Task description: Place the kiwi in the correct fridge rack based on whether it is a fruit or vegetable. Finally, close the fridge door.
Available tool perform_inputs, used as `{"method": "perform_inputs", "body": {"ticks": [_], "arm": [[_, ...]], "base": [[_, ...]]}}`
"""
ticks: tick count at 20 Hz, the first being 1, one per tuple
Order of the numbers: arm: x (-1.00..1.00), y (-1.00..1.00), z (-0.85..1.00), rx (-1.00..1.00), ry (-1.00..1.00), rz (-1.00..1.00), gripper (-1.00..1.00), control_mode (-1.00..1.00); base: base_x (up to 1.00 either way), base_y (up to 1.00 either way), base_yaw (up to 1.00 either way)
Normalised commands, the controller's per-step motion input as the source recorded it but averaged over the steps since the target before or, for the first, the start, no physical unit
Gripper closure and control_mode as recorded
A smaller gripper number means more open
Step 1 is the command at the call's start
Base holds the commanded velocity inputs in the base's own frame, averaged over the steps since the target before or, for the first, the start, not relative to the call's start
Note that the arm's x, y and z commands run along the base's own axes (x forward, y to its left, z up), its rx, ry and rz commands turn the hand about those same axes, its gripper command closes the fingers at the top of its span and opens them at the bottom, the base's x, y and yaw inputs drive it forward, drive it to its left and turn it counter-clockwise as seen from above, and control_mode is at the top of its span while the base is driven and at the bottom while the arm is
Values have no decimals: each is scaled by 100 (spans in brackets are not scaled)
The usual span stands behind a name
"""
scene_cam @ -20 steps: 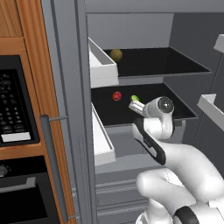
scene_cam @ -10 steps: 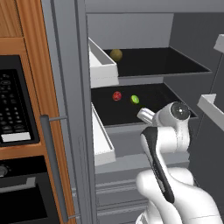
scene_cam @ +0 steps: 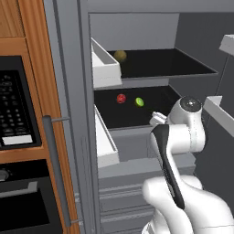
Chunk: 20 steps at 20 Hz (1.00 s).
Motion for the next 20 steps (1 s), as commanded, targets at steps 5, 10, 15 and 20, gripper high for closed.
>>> {"method": "perform_inputs", "body": {"ticks": [5,10,15,20], "arm": [[0,0,0,0,0,0,-100,100],[0,0,0,0,0,0,-100,100],[0,0,0,0,0,0,-100,100],[0,0,0,0,0,0,-100,100]], "base": [[-79,-4,-2],[-47,0,0],[-38,0,0],[-19,0,0]]}}
